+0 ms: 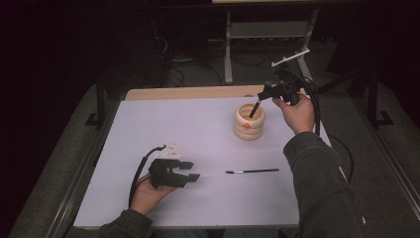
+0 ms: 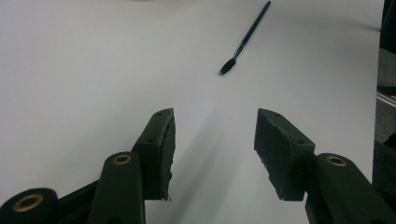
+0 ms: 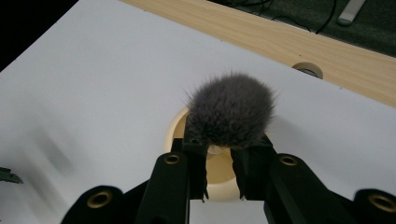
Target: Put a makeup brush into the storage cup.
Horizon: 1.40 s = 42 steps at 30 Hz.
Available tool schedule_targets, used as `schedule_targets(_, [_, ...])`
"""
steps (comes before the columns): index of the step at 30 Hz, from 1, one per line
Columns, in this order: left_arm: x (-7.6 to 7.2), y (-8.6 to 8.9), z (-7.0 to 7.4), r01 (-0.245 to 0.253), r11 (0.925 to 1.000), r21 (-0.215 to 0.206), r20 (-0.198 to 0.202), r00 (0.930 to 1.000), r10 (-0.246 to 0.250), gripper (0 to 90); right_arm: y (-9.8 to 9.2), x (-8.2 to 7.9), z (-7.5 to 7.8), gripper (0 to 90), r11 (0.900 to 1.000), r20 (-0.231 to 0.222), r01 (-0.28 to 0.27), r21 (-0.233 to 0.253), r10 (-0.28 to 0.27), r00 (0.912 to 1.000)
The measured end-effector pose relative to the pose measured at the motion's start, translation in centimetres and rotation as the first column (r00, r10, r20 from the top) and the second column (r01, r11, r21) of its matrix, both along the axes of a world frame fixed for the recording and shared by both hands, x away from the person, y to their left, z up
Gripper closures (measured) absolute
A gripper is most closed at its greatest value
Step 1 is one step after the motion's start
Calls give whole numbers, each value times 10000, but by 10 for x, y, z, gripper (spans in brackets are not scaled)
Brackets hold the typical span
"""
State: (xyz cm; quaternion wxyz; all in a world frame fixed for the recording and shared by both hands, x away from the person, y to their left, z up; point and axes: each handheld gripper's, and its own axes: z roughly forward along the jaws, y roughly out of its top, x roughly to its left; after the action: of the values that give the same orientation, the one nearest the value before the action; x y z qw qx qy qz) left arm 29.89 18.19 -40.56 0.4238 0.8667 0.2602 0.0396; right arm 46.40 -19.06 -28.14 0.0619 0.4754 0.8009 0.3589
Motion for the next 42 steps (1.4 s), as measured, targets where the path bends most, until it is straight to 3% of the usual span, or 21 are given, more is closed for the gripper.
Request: schedule_targets(42, [1, 0, -1, 13, 9999, 102, -15, 10000, -12, 477, 0, -3, -29, 749, 9991, -236, -32, 419, 42, 9997])
